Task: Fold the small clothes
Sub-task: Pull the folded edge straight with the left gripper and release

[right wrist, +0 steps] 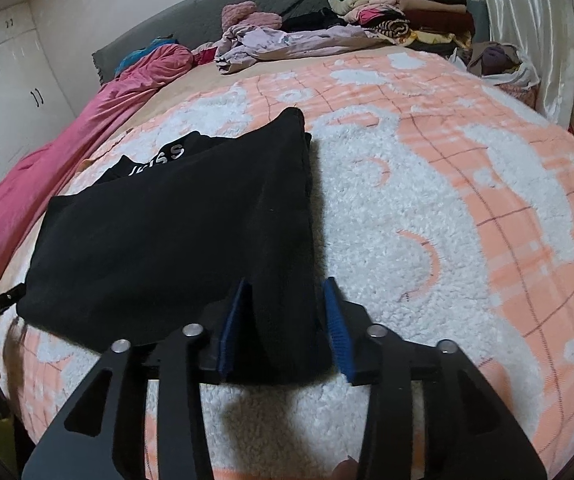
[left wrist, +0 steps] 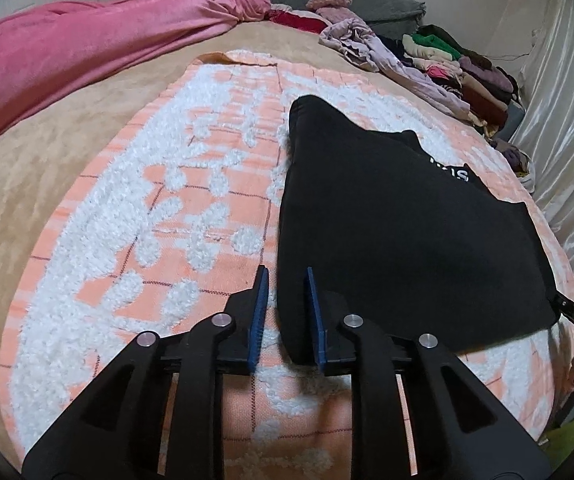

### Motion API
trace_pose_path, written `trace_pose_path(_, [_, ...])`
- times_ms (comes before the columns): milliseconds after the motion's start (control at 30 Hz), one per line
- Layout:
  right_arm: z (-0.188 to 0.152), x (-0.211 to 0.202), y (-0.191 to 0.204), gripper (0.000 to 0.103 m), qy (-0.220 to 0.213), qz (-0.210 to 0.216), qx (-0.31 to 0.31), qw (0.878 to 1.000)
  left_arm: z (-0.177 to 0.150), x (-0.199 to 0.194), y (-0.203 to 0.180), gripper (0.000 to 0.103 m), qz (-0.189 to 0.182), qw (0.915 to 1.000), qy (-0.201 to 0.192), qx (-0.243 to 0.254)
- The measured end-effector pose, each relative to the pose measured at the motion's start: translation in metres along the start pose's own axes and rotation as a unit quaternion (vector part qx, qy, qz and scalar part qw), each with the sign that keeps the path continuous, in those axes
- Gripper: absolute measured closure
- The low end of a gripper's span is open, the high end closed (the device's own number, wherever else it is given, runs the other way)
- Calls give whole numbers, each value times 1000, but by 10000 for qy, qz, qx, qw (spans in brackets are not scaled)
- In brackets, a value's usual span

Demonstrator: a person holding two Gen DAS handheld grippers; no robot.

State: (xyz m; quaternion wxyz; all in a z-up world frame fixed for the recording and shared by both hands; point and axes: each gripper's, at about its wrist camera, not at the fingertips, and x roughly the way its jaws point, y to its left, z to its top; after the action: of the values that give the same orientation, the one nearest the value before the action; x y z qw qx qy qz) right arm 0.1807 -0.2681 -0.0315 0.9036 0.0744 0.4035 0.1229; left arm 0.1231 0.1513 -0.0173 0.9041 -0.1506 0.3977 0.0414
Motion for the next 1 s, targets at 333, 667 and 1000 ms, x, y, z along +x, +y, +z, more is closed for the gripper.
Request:
trace_pose_path(333, [0,-25,8,47,-294,-82,-89,9995,-1,-14,-1,66,17,9997,-227,47])
trace_pose_path(667, [4,-49,40,30,-655,44,-447,9968,-3,-28,4,39,63,9990,-438,-40])
trace_pose_path(1000, [-2,-48,109,22,-719,564,-1181,9888,-4,-36,15,14,257,9978,-574,-190])
